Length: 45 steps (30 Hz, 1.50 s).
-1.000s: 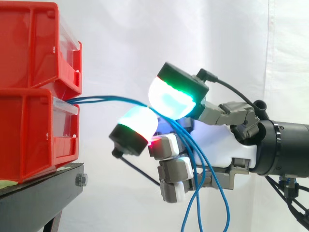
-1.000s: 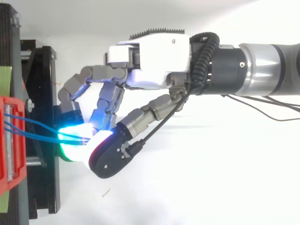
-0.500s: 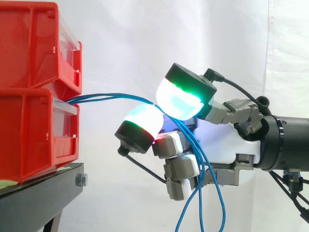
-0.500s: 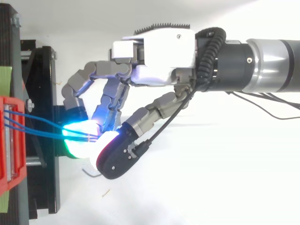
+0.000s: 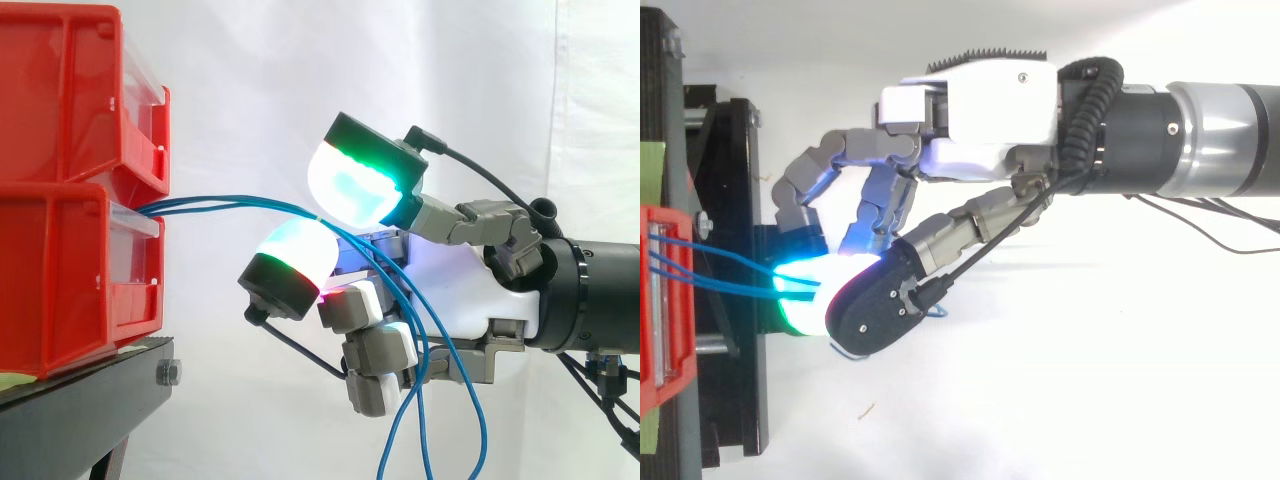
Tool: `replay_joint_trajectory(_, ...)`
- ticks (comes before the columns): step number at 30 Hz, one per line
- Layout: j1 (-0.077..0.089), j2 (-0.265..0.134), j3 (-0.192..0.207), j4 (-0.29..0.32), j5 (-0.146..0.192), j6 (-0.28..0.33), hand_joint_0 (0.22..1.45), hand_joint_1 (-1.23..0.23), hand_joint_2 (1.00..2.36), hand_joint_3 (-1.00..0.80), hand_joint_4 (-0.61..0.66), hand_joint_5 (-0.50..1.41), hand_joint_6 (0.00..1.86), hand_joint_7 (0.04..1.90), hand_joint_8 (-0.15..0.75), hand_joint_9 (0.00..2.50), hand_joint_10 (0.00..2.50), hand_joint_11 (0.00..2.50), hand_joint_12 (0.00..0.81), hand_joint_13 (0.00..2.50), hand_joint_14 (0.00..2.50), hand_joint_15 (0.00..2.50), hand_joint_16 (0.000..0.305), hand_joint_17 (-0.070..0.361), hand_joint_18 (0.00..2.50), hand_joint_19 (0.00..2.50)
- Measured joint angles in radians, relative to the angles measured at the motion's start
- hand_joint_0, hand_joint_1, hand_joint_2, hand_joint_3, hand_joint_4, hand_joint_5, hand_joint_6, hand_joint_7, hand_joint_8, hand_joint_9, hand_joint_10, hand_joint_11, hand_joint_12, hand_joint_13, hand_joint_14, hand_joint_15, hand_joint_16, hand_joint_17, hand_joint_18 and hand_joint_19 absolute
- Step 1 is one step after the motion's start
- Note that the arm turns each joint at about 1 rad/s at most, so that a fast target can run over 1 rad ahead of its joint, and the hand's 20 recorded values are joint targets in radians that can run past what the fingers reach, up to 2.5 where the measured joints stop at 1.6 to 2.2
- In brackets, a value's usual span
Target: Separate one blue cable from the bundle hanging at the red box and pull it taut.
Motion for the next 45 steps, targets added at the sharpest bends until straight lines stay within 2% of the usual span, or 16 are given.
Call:
replay_joint_trajectory(6, 0.003, 0.0, 0.0, 0.0, 0.001, -0.001, 0.66, -0.8, 1.01, -0.34, 0.11, -0.19, 0.86, 1.1, 0.356, 1.07, 0.02, 0.79, 0.376, 1.21, 0.02, 0.77, 0.043, 0.097, 1.08, 0.72)
replay_joint_trajectory(9, 0.004, 0.0, 0.0, 0.0, 0.001, -0.002, 0.68, -0.85, 1.01, -0.33, 0.07, -0.19, 0.86, 1.16, 0.353, 1.05, 0.02, 0.81, 0.375, 1.21, 0.02, 0.76, 0.043, 0.098, 1.08, 0.7)
replay_joint_trajectory(12, 0.004, 0.0, 0.0, 0.0, 0.002, -0.003, 0.72, -0.88, 1.01, -0.33, 0.05, -0.19, 0.87, 1.21, 0.344, 1.04, 0.02, 0.81, 0.373, 1.19, 0.02, 0.76, 0.043, 0.098, 1.07, 0.67)
replay_joint_trajectory(16, 0.005, 0.0, 0.0, 0.0, 0.002, -0.005, 0.8, -0.93, 1.01, -0.39, 0.04, -0.2, 0.9, 1.17, 0.347, 1.06, 0.02, 0.83, 0.364, 1.19, 0.02, 0.76, 0.042, 0.095, 1.05, 0.66)
replay_joint_trajectory(21, 0.005, 0.0, -0.001, -0.003, 0.0, -0.018, 0.85, -0.9, 1.0, -0.5, 0.05, -0.2, 0.91, 1.14, 0.338, 1.08, 0.02, 0.85, 0.356, 1.18, 0.02, 0.76, 0.041, 0.093, 1.03, 0.67)
replay_joint_trajectory(24, 0.005, 0.0, -0.001, -0.006, 0.001, -0.032, 0.78, -0.89, 1.0, -0.5, 0.13, -0.19, 0.9, 1.18, 0.339, 1.1, 0.02, 0.86, 0.356, 1.2, 0.03, 0.75, 0.041, 0.092, 1.08, 0.62)
replay_joint_trajectory(32, 0.004, 0.0, -0.001, -0.008, 0.002, -0.049, 0.57, -0.89, 1.0, -0.5, 0.14, -0.17, 0.89, 1.17, 0.363, 1.18, 0.02, 0.87, 0.369, 1.24, 0.02, 0.77, 0.041, 0.093, 1.1, 0.67)
replay_joint_trajectory(38, 0.004, 0.0, -0.001, -0.008, 0.002, -0.05, 0.5, -0.77, 1.0, -0.5, 0.17, -0.16, 0.87, 1.13, 0.375, 1.22, 0.02, 0.86, 0.39, 1.27, 0.02, 0.77, 0.045, 0.101, 1.16, 0.68)
replay_joint_trajectory(41, 0.004, 0.0, -0.001, -0.007, 0.002, -0.05, 0.52, -0.68, 1.0, -0.5, 0.17, -0.15, 0.86, 1.11, 0.375, 1.23, 0.02, 0.85, 0.389, 1.28, 0.02, 0.76, 0.044, 0.1, 1.16, 0.71)
replay_joint_trajectory(42, 0.004, 0.0, -0.001, -0.007, 0.002, -0.05, 0.58, -0.63, 1.0, -0.5, 0.16, -0.15, 0.85, 1.13, 0.363, 1.23, 0.02, 0.86, 0.377, 1.28, 0.03, 0.78, 0.041, 0.093, 1.14, 0.73)
replay_joint_trajectory(45, 0.004, 0.0, -0.001, -0.007, 0.002, -0.051, 0.64, -0.64, 1.0, -0.5, 0.1, -0.15, 0.85, 1.19, 0.364, 1.23, 0.02, 0.87, 0.373, 1.28, 0.02, 0.78, 0.04, 0.091, 1.14, 0.74)
